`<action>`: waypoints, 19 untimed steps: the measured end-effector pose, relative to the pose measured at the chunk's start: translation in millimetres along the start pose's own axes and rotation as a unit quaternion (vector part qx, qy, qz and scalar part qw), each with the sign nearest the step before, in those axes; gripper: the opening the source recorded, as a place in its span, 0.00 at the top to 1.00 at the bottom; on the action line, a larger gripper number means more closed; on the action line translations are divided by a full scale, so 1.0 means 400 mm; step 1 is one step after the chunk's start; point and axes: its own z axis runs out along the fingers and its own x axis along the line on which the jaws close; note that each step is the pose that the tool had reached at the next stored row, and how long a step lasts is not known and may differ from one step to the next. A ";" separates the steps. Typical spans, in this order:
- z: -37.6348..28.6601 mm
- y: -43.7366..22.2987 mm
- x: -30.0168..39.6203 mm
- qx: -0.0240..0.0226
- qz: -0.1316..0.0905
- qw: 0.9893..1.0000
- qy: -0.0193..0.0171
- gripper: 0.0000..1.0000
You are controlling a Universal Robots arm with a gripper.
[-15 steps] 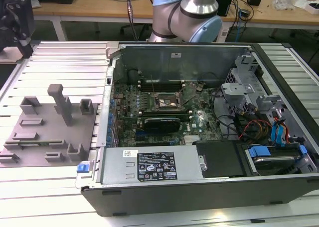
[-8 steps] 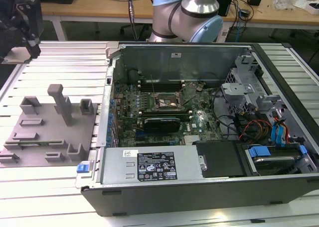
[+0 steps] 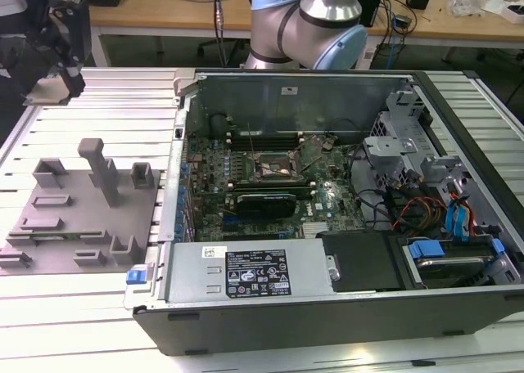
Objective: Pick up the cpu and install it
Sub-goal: 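Pick up the cpu and move it towards the insertion slot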
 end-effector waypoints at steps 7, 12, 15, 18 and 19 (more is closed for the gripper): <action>0.002 -0.003 -0.052 0.000 0.000 1.000 0.000 0.45; 0.003 -0.006 -0.099 0.000 0.000 1.000 0.001 0.45; 0.004 -0.009 -0.135 0.000 0.000 1.000 0.001 0.45; 0.005 -0.011 -0.172 0.000 0.000 1.000 0.002 0.45; 0.006 -0.011 -0.182 0.000 0.000 1.000 0.002 0.45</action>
